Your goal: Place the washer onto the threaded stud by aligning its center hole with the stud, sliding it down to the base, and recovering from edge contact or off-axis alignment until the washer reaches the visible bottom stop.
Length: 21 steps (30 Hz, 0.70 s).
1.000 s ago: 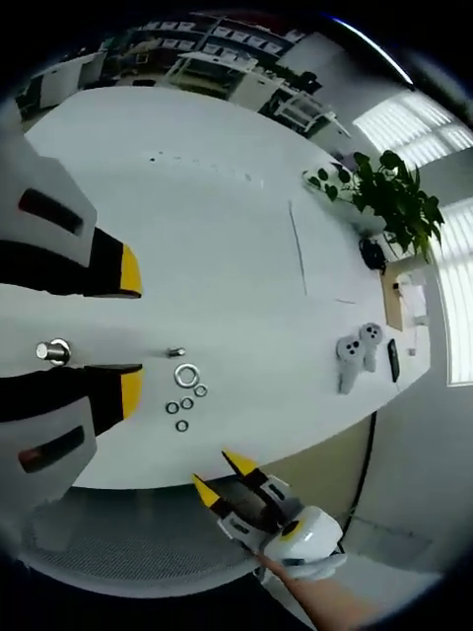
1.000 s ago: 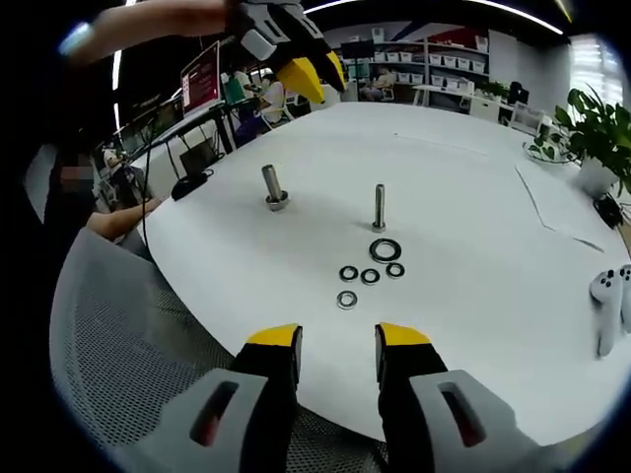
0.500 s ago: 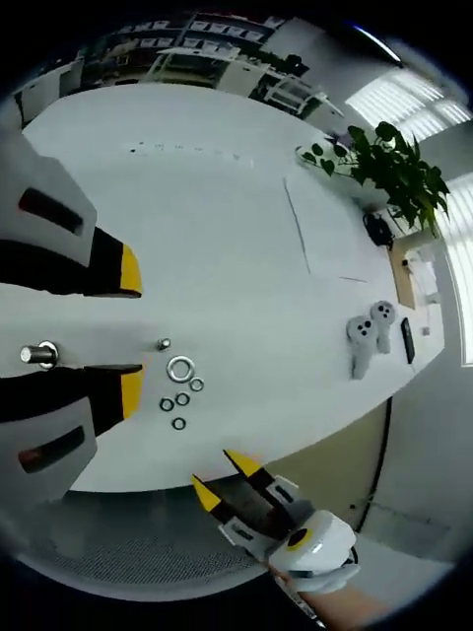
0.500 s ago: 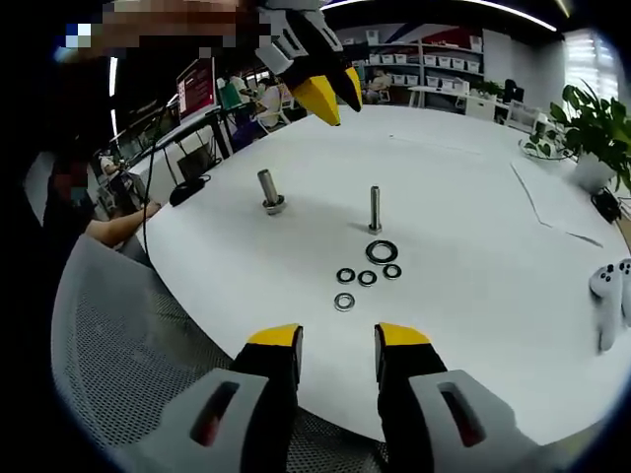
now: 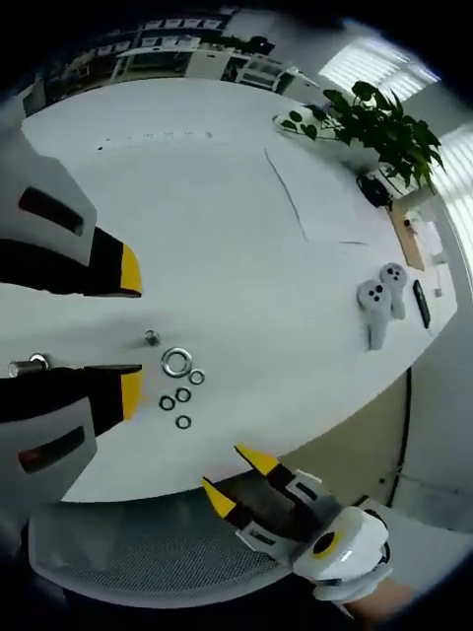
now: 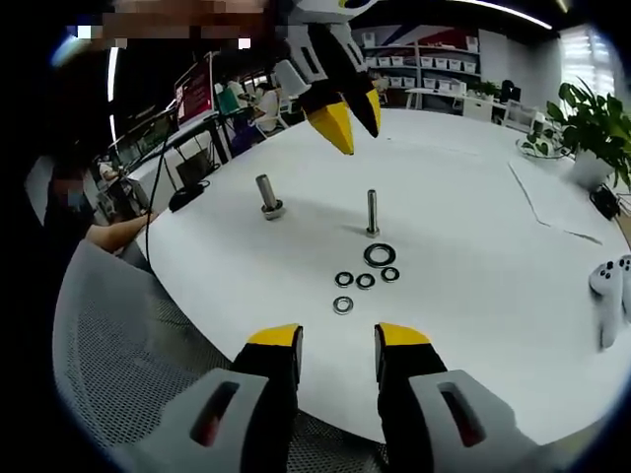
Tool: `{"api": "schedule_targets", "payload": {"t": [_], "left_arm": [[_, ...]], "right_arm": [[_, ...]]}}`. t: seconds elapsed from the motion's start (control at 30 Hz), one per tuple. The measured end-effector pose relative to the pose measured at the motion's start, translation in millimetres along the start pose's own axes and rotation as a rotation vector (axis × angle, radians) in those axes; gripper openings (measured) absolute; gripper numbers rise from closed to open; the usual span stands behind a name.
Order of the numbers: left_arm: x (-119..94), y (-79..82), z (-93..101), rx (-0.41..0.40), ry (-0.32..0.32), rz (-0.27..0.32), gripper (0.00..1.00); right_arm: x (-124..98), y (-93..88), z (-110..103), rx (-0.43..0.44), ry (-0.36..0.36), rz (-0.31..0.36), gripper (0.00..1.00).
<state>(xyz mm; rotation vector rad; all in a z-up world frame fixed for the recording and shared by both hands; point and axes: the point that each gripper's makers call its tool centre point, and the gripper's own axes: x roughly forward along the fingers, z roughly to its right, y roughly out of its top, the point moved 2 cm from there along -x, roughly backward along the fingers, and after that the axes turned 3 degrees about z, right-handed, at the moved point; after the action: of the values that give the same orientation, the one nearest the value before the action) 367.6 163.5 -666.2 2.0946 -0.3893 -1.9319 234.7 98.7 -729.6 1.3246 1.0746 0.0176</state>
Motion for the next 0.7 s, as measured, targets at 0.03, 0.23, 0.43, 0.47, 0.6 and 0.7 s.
{"api": "schedule_targets", "payload": {"t": [0.03, 0.23, 0.43, 0.47, 0.6, 0.7], "left_arm": [[1, 1.0, 0.9, 0.003, -0.004, 0.0, 0.26], [17, 9.0, 12.9, 0.095, -0.07, -0.02, 0.27], [38, 7.1, 19.2, 0.139, -0.117, -0.061, 0.27], [41, 5.6, 20.3, 0.14, -0.126, -0.071, 0.27], [56, 0.4, 28.1, 0.223, -0.176, -0.106, 0.27], [67, -3.6, 29.4, 0.244, -0.186, -0.128, 0.27]], "right_arm": [[0, 0.5, 0, 0.002, -0.001, 0.003, 0.32], [0, 1.2, 1, 0.011, 0.0, 0.007, 0.32], [0, 2.2, 1, 0.02, 0.001, 0.015, 0.32], [0, 2.1, 2, 0.021, 0.0, 0.015, 0.32], [-1, 3.0, 2, 0.03, -0.004, 0.022, 0.32], [0, 3.3, 3, 0.036, -0.006, 0.023, 0.32]]}}
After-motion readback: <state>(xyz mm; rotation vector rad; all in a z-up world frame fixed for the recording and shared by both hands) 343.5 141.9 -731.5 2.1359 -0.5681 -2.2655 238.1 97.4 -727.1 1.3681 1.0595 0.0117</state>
